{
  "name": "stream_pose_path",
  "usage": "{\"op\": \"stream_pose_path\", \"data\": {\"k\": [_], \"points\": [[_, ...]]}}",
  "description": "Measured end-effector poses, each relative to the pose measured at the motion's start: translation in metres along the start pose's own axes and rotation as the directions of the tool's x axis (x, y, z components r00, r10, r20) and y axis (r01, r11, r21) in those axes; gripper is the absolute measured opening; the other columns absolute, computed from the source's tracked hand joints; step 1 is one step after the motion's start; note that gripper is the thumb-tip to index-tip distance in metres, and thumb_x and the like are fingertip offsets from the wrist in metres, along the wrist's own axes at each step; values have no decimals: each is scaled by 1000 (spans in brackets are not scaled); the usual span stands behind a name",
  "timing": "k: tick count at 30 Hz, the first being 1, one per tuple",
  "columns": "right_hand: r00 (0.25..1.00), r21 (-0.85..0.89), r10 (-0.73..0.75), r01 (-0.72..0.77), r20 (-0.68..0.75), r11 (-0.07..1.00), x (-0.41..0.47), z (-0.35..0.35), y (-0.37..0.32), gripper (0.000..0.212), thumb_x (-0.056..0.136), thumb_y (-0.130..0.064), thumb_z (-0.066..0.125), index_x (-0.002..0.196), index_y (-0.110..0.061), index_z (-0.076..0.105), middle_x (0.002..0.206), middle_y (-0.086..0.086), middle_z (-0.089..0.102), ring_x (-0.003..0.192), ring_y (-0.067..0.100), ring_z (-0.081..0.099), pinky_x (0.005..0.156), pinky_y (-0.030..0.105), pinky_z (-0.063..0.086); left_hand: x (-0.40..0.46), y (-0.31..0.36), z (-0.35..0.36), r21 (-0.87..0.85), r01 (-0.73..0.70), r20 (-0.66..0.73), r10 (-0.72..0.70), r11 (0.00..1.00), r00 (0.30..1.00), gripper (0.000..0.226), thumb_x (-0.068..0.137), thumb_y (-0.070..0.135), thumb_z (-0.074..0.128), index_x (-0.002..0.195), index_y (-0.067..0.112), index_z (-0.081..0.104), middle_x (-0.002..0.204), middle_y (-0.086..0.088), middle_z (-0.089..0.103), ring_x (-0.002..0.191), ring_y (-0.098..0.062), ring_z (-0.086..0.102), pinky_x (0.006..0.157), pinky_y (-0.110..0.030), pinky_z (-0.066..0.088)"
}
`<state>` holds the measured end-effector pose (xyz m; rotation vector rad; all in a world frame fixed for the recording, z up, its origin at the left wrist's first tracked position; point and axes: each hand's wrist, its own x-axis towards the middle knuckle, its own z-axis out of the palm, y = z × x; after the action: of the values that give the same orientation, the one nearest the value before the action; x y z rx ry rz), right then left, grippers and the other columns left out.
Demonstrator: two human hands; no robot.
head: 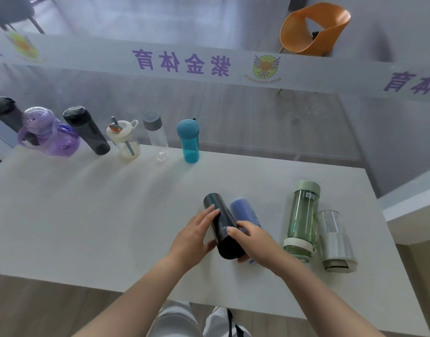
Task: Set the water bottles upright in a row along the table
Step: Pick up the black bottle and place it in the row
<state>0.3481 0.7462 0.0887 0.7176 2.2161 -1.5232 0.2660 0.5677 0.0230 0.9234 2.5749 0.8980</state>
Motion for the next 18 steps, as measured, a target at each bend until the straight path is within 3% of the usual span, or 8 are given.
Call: {"op": "stream_pose_path", "data": {"k": [3,7,11,15,18], "points": [[1000,-39,-5,4,-23,999,1,-12,-6,60,78,-71,47,120,-29,55,97,-6,65,58,7,70,54,23,55,6,3,-2,-58,-10,-28,9,998,1000,81,80,26,76,147,36,33,148,28,29,136,-6,40,105,-22,39],[996,18,-86,87,-24,996,3,-25,-15,48,80,-72,44,104,-33,61,86,4,71,61,19,71,67,37,61,14,5,-5,-130,-24,-59,16,991,998,73,80,24,78,144,27,42,143,12,48,126,-8,50,106,-26,41],[979,-56,-201,200,-22,978,6,-33,-20,36,81,-70,48,104,-44,59,85,-10,69,67,8,66,71,30,56,22,10,-10,-221,2,-93,-23,975,995,63,81,27,77,137,24,49,127,14,56,111,-5,56,98,-26,46],[955,-231,-297,287,-10,930,11,-33,-27,55,77,-70,54,124,-42,48,108,-19,55,94,-2,54,72,13,41,31,12,-13,-338,63,-78,-94,939,993,54,80,27,78,126,38,52,119,17,60,108,0,58,93,-22,47],[932,-209,-356,337,-62,918,19,-31,-36,59,79,-61,63,131,-42,42,121,-16,49,106,3,54,78,12,42,39,11,-16,-410,133,-45,-166,902,985,51,80,29,77,124,40,53,117,16,63,107,4,57,87,-17,46]]}}
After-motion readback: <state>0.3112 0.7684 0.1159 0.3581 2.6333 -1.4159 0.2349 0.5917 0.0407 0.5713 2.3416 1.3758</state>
